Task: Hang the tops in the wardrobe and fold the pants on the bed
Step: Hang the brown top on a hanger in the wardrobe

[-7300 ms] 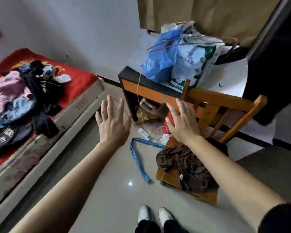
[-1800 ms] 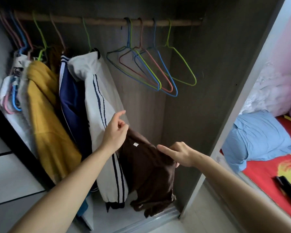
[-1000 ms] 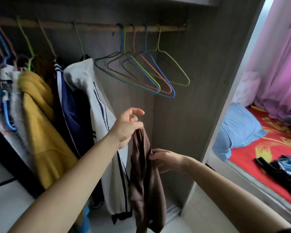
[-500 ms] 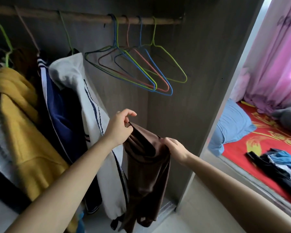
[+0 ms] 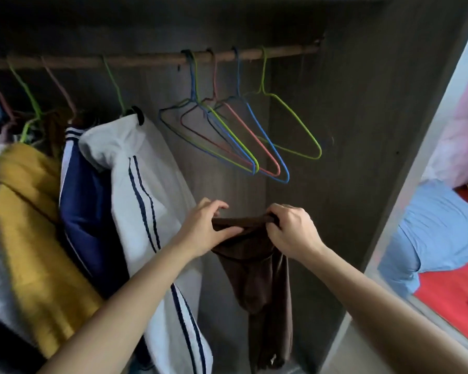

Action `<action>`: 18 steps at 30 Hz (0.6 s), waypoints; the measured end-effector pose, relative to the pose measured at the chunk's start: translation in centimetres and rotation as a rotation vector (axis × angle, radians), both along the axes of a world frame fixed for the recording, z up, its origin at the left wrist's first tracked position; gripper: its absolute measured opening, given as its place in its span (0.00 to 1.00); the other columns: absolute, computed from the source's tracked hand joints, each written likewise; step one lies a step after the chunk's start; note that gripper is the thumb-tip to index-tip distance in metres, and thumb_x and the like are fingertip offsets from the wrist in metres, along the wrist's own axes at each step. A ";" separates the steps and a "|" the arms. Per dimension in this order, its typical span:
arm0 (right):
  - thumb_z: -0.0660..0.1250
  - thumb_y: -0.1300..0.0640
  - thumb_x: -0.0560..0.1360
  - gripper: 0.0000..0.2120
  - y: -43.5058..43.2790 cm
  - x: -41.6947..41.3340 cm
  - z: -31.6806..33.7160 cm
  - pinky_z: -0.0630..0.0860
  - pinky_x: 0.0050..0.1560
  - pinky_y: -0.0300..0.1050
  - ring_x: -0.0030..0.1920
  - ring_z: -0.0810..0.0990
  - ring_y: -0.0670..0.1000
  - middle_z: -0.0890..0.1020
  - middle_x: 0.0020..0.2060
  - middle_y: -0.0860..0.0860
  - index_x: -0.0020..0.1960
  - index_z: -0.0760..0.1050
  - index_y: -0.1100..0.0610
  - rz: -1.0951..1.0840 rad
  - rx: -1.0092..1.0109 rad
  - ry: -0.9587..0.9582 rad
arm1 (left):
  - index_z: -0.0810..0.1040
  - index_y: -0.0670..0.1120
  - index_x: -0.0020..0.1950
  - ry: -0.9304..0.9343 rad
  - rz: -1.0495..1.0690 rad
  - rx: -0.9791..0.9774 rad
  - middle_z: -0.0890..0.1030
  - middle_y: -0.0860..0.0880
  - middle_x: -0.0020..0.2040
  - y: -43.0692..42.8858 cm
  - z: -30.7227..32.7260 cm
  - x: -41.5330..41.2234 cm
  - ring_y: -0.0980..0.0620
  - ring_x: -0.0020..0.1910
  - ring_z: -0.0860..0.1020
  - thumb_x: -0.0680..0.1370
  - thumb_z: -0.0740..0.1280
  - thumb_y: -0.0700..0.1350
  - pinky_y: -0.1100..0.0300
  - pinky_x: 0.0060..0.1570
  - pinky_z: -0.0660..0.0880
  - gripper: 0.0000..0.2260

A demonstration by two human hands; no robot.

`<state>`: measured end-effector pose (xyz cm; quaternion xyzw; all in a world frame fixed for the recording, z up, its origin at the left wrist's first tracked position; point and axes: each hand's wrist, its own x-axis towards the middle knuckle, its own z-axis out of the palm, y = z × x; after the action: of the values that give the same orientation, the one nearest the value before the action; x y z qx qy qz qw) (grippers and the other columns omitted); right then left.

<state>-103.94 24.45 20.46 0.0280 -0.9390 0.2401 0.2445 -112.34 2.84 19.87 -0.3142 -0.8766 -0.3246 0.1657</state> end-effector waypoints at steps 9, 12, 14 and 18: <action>0.63 0.64 0.69 0.11 2.7 -2.1 2.5 0.75 0.39 0.37 0.41 0.81 0.45 0.83 0.34 0.45 0.41 0.82 0.54 0.080 -0.407 -0.026 | 0.81 0.46 0.49 -0.192 0.377 -0.199 0.81 0.46 0.45 0.4 -2.3 -2.0 0.45 0.45 0.80 0.70 0.65 0.33 0.54 0.44 0.78 0.12; 0.63 0.63 0.68 0.11 2.8 -2.1 2.8 0.77 0.41 0.38 0.40 0.81 0.43 0.83 0.34 0.43 0.41 0.83 0.52 0.083 -0.442 0.026 | 0.82 0.40 0.49 -0.779 0.515 -0.063 0.84 0.45 0.34 0.6 -2.5 -1.1 0.48 0.31 0.82 0.75 0.67 0.41 0.58 0.29 0.79 0.07; 0.63 0.61 0.67 0.12 2.9 -1.8 2.8 0.79 0.43 0.43 0.41 0.82 0.45 0.84 0.34 0.43 0.43 0.83 0.50 0.076 -0.404 0.030 | 0.79 0.36 0.55 -1.185 0.438 0.344 0.83 0.42 0.33 1.4 -2.2 -0.4 0.47 0.27 0.82 0.80 0.64 0.42 0.59 0.24 0.77 0.10; 0.64 0.51 0.71 0.12 2.7 -1.5 3.2 0.78 0.50 0.48 0.49 0.81 0.49 0.85 0.43 0.43 0.50 0.83 0.45 0.143 -0.135 -0.219 | 0.77 0.43 0.48 -1.210 0.310 0.852 0.80 0.46 0.28 2.1 -0.1 -0.4 0.51 0.24 0.80 0.82 0.58 0.39 0.56 0.26 0.80 0.09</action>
<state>-105.42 27.17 23.67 0.0521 -0.9374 0.3212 0.1242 -112.73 4.98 19.79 0.1370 -0.6474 -0.7243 -0.1936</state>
